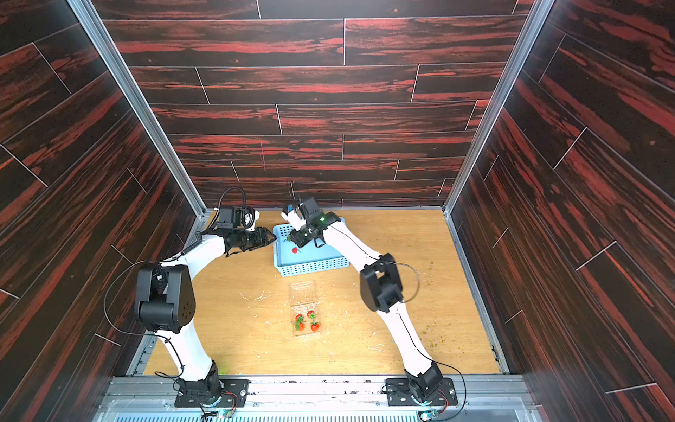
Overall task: Pack strawberries into containers
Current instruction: Pick up the strawberry from the basket.
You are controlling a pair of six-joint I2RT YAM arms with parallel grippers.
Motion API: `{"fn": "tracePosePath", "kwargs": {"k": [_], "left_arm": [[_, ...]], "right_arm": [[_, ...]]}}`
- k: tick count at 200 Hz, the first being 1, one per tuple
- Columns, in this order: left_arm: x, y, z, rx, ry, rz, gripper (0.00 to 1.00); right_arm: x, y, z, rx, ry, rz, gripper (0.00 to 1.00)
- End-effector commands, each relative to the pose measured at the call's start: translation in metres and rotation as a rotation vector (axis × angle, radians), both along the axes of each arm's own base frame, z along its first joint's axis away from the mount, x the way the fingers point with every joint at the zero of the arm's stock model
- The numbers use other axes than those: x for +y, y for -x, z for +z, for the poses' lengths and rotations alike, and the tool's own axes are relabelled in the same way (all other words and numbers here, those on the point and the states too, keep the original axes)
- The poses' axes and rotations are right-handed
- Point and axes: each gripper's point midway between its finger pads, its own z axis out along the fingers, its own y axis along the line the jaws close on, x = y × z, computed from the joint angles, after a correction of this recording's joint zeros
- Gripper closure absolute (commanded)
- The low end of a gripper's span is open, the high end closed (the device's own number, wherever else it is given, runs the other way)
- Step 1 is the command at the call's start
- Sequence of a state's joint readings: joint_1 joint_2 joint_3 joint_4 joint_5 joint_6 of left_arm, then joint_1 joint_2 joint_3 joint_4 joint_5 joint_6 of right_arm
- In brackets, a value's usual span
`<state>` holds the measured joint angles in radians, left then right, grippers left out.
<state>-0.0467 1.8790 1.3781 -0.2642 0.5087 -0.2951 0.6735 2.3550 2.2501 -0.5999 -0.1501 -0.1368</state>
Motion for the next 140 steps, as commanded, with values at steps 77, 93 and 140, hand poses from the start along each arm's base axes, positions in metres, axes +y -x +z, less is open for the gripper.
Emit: {"fn": "tracePosePath", "kwargs": {"k": [77, 93, 140], "left_arm": [[-0.001, -0.007, 0.01, -0.039, 0.025, 0.005, 0.45], [0.0, -0.007, 0.011, -0.041, 0.021, 0.006, 0.46], [0.001, -0.008, 0.008, -0.03, 0.005, 0.003, 0.46]], "right_arm": [[0.003, -0.003, -0.075, 0.147, 0.046, 0.024, 0.34], [0.009, -0.014, -0.087, 0.151, 0.056, 0.011, 0.3], [0.014, -0.029, -0.111, 0.156, 0.05, -0.018, 0.23]]}}
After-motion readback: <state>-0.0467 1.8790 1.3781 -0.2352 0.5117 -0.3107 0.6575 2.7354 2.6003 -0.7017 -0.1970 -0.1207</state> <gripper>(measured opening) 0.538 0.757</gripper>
